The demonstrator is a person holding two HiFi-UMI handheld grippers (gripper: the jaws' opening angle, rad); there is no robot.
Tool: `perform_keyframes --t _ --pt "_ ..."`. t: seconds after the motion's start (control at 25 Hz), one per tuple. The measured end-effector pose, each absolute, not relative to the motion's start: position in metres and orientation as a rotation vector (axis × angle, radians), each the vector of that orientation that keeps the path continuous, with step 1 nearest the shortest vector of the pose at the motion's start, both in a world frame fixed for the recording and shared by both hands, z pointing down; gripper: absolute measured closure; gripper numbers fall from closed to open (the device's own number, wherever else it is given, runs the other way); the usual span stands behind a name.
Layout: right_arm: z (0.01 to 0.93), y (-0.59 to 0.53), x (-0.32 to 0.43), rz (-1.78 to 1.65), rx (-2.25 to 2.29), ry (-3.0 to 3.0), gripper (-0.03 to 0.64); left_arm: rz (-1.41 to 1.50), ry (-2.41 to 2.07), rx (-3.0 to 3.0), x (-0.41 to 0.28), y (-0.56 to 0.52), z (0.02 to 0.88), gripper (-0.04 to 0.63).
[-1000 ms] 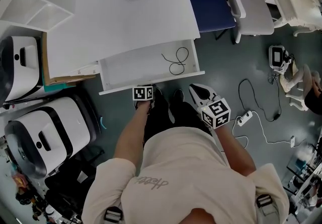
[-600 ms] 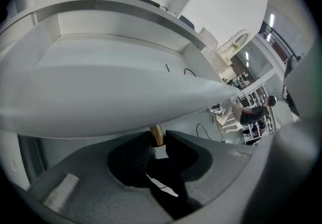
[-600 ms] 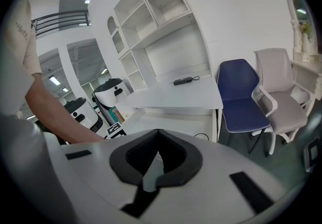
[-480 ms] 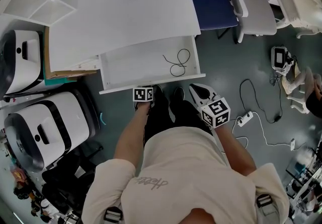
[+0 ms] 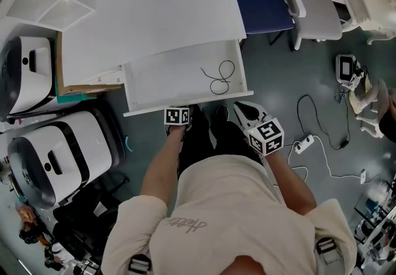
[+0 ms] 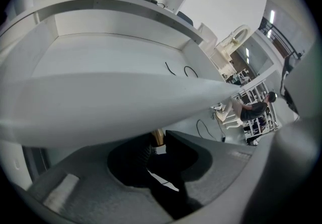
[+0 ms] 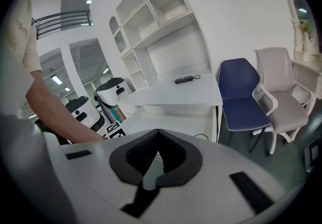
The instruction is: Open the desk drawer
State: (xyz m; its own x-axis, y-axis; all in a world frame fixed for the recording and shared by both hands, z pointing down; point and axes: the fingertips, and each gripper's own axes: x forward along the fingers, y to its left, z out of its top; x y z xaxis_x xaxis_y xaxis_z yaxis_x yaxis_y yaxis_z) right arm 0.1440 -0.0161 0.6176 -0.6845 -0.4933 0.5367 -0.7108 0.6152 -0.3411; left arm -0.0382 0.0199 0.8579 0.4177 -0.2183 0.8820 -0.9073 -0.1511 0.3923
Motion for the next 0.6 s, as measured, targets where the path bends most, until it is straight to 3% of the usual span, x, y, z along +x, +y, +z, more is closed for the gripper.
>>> perform_keyframes --t 0.6 --pt "0.624 -0.005 0.148 0.758 0.917 -2.458 0.615 0.845 -1.136 1.588 -0.040 0.026 0.856 0.499"
